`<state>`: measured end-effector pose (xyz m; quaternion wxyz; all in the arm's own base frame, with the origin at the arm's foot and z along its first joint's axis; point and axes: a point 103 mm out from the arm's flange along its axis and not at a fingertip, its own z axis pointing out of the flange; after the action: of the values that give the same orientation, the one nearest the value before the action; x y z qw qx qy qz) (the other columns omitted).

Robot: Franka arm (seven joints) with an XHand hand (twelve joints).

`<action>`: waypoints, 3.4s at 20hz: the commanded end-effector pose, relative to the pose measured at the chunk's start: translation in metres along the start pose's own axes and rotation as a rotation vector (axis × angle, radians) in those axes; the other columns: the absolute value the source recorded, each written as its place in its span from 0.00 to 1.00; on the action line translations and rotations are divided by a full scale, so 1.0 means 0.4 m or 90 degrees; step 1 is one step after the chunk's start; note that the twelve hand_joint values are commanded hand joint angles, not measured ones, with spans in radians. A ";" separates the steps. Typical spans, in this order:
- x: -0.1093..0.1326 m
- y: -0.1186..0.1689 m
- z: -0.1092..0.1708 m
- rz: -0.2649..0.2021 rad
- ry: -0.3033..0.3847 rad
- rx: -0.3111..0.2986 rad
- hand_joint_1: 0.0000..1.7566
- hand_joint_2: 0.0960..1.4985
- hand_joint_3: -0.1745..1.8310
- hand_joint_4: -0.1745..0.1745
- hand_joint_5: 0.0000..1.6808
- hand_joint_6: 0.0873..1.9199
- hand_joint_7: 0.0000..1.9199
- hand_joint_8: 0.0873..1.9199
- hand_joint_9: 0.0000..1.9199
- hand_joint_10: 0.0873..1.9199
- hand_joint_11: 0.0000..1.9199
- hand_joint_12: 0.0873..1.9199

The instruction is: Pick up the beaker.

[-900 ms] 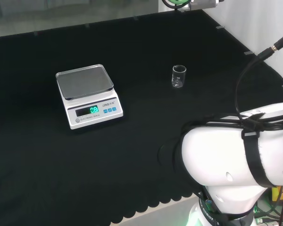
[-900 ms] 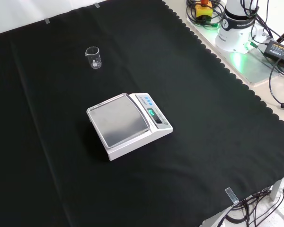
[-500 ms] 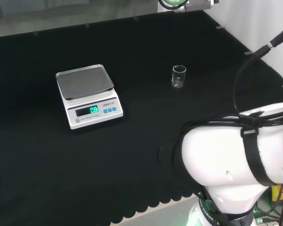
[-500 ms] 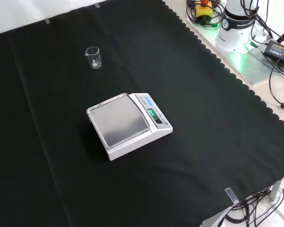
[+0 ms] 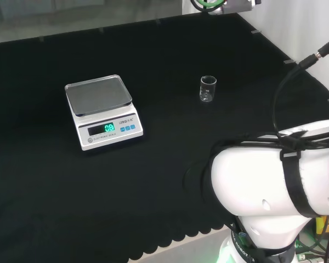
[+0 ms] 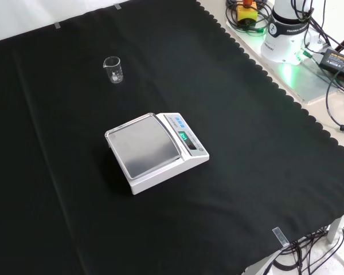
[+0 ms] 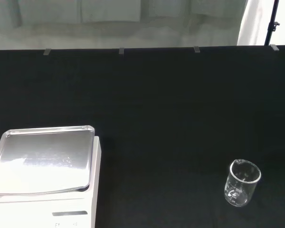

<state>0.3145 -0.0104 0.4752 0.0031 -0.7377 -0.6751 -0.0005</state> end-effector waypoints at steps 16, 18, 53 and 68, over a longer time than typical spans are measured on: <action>-0.313 0.282 0.343 0.003 0.090 0.033 0.18 0.48 0.17 0.46 0.05 0.00 0.00 0.21 0.00 0.20 0.00 0.79; -0.318 0.310 0.372 -0.001 0.083 0.038 0.18 0.48 0.17 0.46 0.05 0.00 0.00 0.22 0.00 0.20 0.00 0.79; -0.378 0.549 0.775 0.027 0.133 0.184 0.19 0.48 0.16 0.40 0.08 0.00 0.00 0.24 0.00 0.20 0.00 0.78; -0.384 0.548 0.888 0.043 0.127 0.255 0.19 0.49 0.15 0.38 0.09 0.00 0.00 0.25 0.00 0.20 0.00 0.77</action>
<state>0.5204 -0.1793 0.1291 0.2045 -0.7445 -0.6337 0.0491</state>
